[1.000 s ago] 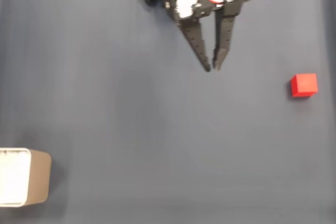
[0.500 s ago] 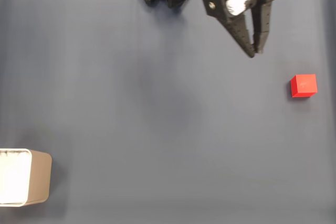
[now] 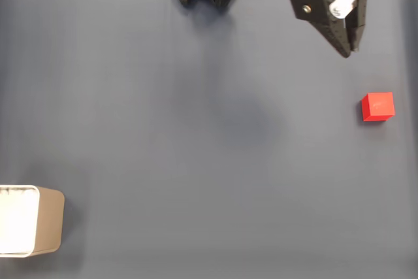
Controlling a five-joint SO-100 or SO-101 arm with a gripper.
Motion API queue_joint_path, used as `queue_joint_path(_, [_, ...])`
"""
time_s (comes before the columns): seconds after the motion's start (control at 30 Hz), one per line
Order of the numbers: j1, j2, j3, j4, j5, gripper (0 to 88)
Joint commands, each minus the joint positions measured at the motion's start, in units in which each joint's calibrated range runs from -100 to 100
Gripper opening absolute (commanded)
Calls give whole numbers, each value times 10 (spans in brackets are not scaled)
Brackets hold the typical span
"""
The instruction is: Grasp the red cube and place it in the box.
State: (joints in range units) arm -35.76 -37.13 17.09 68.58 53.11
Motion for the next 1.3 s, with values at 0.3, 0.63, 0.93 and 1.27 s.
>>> queue_joint_path(0.3, [-76, 50, 5, -22, -9, 15])
queue_joint_path(0.63, [-99, 95, 12, -52, -10, 102])
queue_joint_path(0.93, [-102, 121, 41, -70, -6, 176])
queue_joint_path(1.27, [-100, 162, 50, -96, -11, 262])
